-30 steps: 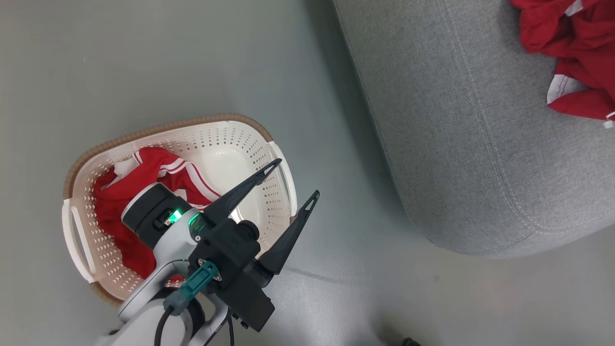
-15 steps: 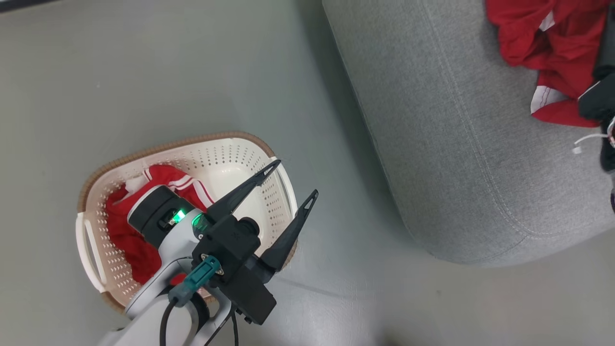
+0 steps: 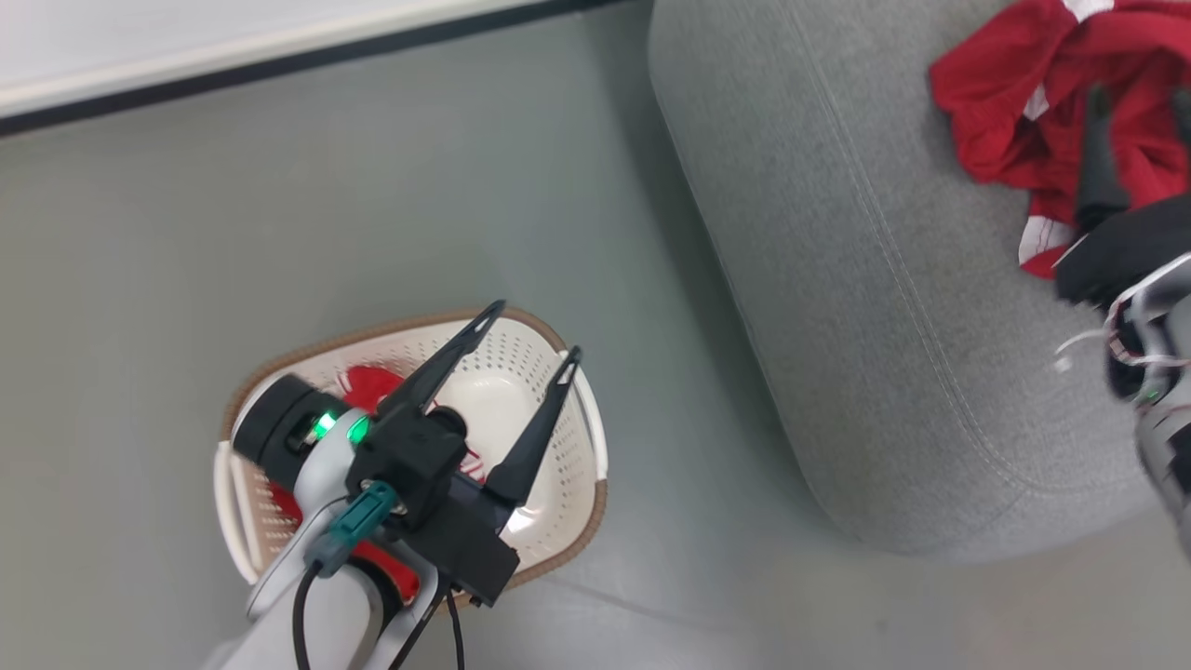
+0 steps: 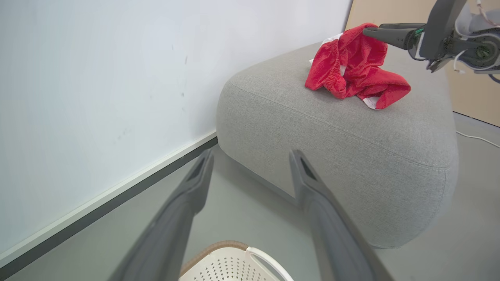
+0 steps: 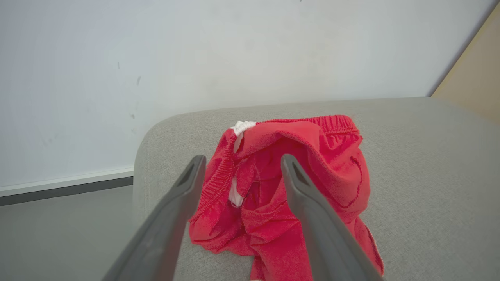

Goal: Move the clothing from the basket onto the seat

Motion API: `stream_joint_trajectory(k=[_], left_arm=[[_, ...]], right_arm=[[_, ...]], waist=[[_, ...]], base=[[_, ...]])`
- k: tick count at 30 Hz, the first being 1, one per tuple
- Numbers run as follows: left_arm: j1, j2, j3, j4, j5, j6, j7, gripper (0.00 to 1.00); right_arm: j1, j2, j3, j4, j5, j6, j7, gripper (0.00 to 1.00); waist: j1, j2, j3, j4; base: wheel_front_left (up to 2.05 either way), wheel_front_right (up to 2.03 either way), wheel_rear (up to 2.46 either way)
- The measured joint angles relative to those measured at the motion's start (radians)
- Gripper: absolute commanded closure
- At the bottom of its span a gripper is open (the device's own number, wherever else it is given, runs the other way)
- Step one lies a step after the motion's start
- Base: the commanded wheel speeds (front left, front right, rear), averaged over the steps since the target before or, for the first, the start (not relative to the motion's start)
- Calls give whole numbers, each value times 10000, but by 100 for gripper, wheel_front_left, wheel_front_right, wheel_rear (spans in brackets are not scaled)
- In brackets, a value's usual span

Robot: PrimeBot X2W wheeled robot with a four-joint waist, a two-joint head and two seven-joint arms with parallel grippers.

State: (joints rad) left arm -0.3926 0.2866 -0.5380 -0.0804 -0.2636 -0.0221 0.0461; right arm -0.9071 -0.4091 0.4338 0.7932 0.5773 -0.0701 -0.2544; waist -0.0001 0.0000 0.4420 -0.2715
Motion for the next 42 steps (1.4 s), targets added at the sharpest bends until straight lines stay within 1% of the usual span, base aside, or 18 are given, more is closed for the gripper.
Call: stream_joint_trajectory(k=[8,11,15,17,21,28,39,42], left_arm=[[414,-119,408,418,-351,439,-320,0],[698,-178,531,525,-449,594,-410,0],[865,-293,690,709,-545,763,-520,0],[928,-347,727,802,-550,765,-583,0],[1014,-433,878,980,-623,941,-704,0],[1554,-441,1411,1156,-947,1124,-857,0],[2240,-430,2313,1360,-1133,1367,-1108,0],[2360,-445,2474,1404,-1139,1365,-1185,0]], right_arm=[[1158,357,341,-1093,-360,-25,-21,0],[1633,520,422,-1538,-520,-92,-23,0],[2074,594,491,-2027,-658,-115,-23,0],[2384,600,495,-2355,-742,-180,-23,0],[2999,617,506,-2989,-840,-211,-23,0],[3884,719,508,-3912,-936,-359,-23,0],[4877,888,420,-4729,-1076,-454,-23,0],[5195,888,378,-4895,-1168,-458,-23,0]], waist=[[-1,0,-727,446],[-1,0,-1004,617],[-1,0,-1271,784],[-1,0,-1442,893],[-1,0,-1762,1113],[-1,0,-2267,1448],[0,-1,-2755,1794],[0,-1,-2894,1866]], base=[[0,0,0],[0,0,0],[0,0,0],[0,0,0],[0,0,0],[0,0,0],[0,0,0],[0,0,0]])
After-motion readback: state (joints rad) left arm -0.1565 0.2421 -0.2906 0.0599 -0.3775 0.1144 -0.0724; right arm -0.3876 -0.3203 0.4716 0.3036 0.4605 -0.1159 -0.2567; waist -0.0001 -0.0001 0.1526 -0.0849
